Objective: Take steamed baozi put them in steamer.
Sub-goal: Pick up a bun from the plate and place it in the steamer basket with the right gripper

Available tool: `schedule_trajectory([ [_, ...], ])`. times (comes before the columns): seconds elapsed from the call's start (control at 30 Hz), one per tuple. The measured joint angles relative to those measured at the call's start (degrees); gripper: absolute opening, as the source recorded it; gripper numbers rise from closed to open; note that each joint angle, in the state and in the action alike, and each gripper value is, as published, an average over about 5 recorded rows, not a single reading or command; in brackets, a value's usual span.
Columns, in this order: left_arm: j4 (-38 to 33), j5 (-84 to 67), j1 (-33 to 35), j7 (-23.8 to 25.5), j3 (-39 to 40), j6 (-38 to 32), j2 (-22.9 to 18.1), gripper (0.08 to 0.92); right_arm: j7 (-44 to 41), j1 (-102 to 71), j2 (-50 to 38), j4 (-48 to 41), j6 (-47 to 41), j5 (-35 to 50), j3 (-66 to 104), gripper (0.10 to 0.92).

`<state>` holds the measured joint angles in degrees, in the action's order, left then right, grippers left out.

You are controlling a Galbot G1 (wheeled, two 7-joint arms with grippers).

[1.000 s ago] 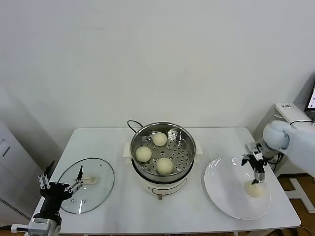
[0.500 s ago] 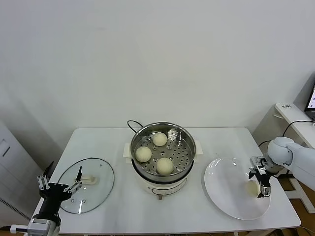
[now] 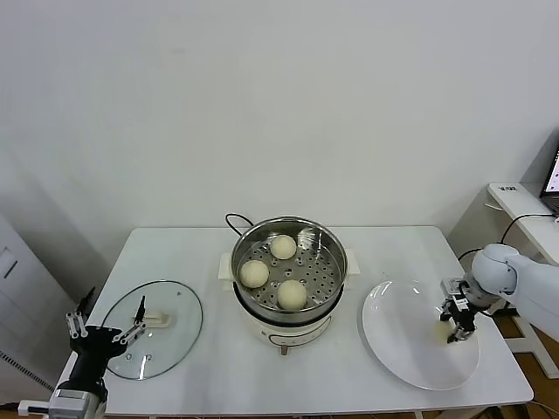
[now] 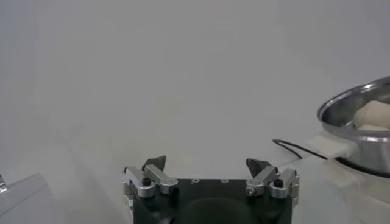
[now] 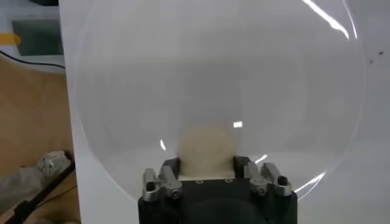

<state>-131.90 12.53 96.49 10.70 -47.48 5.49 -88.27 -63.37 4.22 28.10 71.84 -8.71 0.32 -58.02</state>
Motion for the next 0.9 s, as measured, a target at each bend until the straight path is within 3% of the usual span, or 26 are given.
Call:
schedule_trajectory([
  [0.23, 0.0, -0.1, 0.1, 0.0, -0.2, -0.1, 0.0, 0.823, -1.0, 15.2, 3.6, -0.3, -0.1, 9.4, -10.0, 0.408],
  [0.6, 0.0, -0.2, -0.4, -0.1, 0.2, -0.2, -0.4, 0.823, -1.2, 36.2, 17.0, 0.3, -4.6, 29.8, -20.1, 0.407],
  [0.9, 0.0, -0.6, 0.0, -0.1, -0.1, -0.4, -0.5, 0.823, -0.1, 38.2, 24.0, 3.4, -7.5, 32.8, -21.9, 0.410],
])
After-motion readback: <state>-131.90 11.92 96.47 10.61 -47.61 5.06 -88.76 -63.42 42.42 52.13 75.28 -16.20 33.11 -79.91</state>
